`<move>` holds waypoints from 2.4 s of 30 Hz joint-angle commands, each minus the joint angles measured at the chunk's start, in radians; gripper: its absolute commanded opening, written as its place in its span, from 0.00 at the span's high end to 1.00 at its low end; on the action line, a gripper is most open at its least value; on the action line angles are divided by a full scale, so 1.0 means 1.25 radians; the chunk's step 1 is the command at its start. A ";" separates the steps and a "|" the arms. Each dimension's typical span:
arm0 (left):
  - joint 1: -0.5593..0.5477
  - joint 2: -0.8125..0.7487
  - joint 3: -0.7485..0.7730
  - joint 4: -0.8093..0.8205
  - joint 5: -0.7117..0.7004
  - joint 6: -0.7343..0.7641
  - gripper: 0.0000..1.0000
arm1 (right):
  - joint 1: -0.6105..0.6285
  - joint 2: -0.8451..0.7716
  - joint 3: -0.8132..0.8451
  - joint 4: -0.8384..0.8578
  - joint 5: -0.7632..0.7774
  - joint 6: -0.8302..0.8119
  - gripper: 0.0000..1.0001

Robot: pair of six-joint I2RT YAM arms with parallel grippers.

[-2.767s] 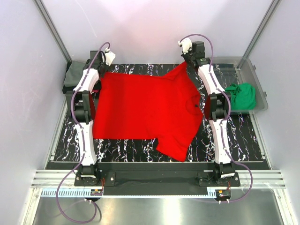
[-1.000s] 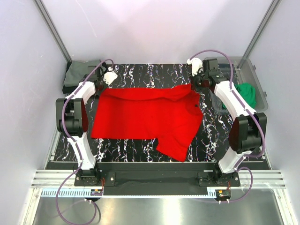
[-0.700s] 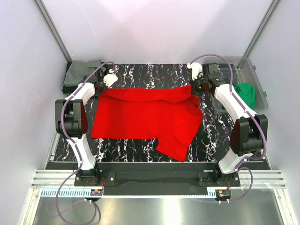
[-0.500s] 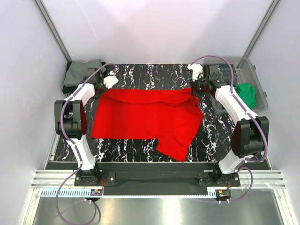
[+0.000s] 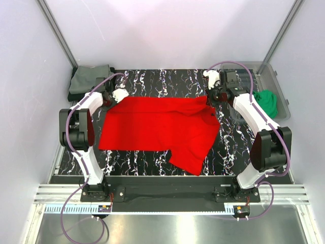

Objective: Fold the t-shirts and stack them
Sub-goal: Fold the tshirt

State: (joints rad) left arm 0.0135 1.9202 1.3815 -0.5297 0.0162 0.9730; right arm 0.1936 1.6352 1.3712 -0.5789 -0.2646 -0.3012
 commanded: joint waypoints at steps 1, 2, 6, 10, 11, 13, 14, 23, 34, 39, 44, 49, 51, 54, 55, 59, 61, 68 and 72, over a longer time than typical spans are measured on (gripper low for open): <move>0.004 -0.006 0.046 -0.002 0.003 -0.074 0.64 | 0.005 -0.020 0.003 0.005 -0.029 0.014 1.00; 0.006 -0.016 0.059 -0.002 0.007 -0.086 0.58 | 0.006 -0.020 0.004 0.007 -0.030 0.013 1.00; 0.005 -0.045 0.094 0.008 0.041 -0.138 0.48 | 0.005 -0.012 0.006 0.007 -0.034 0.014 1.00; -0.006 -0.027 0.143 0.009 0.044 -0.190 0.47 | 0.006 0.001 0.005 0.009 -0.036 0.010 1.00; -0.006 -0.008 0.156 0.007 0.040 -0.198 0.48 | 0.005 0.005 0.005 0.009 -0.034 0.008 1.00; -0.006 0.011 0.165 -0.006 0.032 -0.215 0.52 | 0.005 0.021 0.007 0.012 -0.028 0.004 1.00; -0.024 0.030 0.169 -0.012 0.031 -0.221 0.54 | 0.006 0.028 0.011 0.013 -0.019 -0.001 1.00; -0.034 0.056 0.165 -0.043 0.036 -0.267 0.57 | 0.000 0.130 0.086 0.047 0.034 -0.036 1.00; -0.034 0.051 0.160 -0.051 0.032 -0.269 0.57 | -0.014 0.297 0.276 0.083 0.112 -0.062 1.00; -0.034 0.045 0.148 -0.052 0.034 -0.285 0.57 | -0.013 0.311 0.312 0.102 0.165 -0.062 0.60; -0.034 0.020 0.128 -0.052 0.035 -0.301 0.57 | 0.005 0.206 0.267 0.106 0.054 -0.167 0.55; -0.035 0.014 0.118 -0.051 0.050 -0.323 0.57 | 0.066 0.125 0.093 0.035 -0.117 -0.318 0.65; -0.038 0.011 0.116 -0.054 0.052 -0.328 0.57 | 0.086 0.135 0.064 0.026 -0.134 -0.337 0.72; -0.045 0.000 0.101 -0.054 0.050 -0.327 0.57 | 0.103 0.174 0.055 0.016 -0.144 -0.354 0.75; -0.048 -0.005 0.097 -0.054 0.047 -0.326 0.57 | 0.104 0.185 0.068 0.010 -0.152 -0.363 0.75; -0.054 -0.024 0.073 -0.054 0.043 -0.322 0.57 | 0.111 0.247 0.117 -0.022 -0.148 -0.369 0.71; -0.056 -0.035 0.059 -0.054 0.041 -0.323 0.57 | 0.110 0.280 0.147 -0.033 -0.135 -0.376 0.70; -0.061 -0.046 0.030 -0.054 0.039 -0.337 0.57 | 0.111 0.339 0.207 -0.057 -0.144 -0.387 0.69; -0.062 -0.046 0.027 -0.054 0.035 -0.338 0.57 | 0.113 0.373 0.232 -0.061 -0.141 -0.378 0.69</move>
State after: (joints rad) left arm -0.0620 1.9099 1.4193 -0.6117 0.0532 0.5659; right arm 0.3336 2.0800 1.6096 -0.6407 -0.4145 -0.7639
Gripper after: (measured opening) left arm 0.430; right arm 0.306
